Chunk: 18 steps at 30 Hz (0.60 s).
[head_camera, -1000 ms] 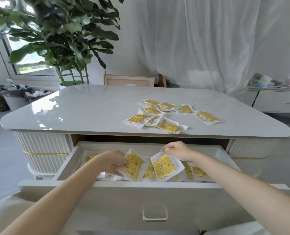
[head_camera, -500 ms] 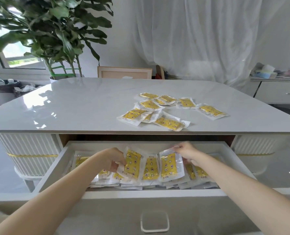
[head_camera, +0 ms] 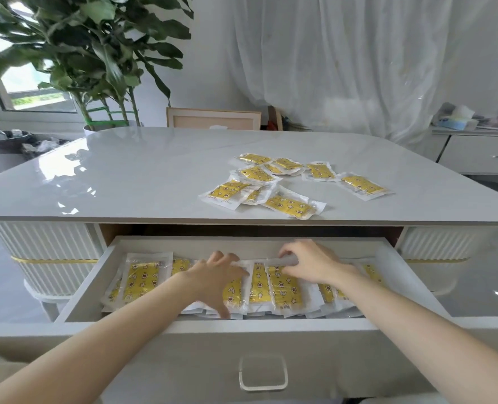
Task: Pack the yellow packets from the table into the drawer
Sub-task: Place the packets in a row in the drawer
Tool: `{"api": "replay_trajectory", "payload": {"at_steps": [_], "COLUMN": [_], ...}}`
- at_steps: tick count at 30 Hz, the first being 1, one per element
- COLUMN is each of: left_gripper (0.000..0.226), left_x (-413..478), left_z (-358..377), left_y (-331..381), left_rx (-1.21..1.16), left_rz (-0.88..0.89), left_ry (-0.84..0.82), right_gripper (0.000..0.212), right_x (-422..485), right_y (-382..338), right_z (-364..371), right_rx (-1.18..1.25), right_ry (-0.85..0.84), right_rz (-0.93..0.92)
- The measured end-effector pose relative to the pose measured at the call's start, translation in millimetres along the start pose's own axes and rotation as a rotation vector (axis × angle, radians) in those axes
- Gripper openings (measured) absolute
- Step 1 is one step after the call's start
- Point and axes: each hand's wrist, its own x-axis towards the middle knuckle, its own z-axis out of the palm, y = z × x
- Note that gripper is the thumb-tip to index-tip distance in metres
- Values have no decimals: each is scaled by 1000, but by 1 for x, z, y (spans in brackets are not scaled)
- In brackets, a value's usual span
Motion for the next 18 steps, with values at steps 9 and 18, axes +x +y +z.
{"api": "replay_trajectory", "payload": {"at_steps": [9, 18], "left_gripper": [105, 106], "left_x": [6, 12], "left_z": [12, 13], "left_y": [-14, -11], "left_rx": [196, 192], "left_rz": [36, 19], "left_ry": [-70, -76], "right_gripper": [111, 111], "right_x": [-12, -5], "right_y": [-16, -11], "right_z": [8, 12], "right_rx": [-341, -354], "right_ry": [-345, -316], "right_rz": [-206, -194]}}
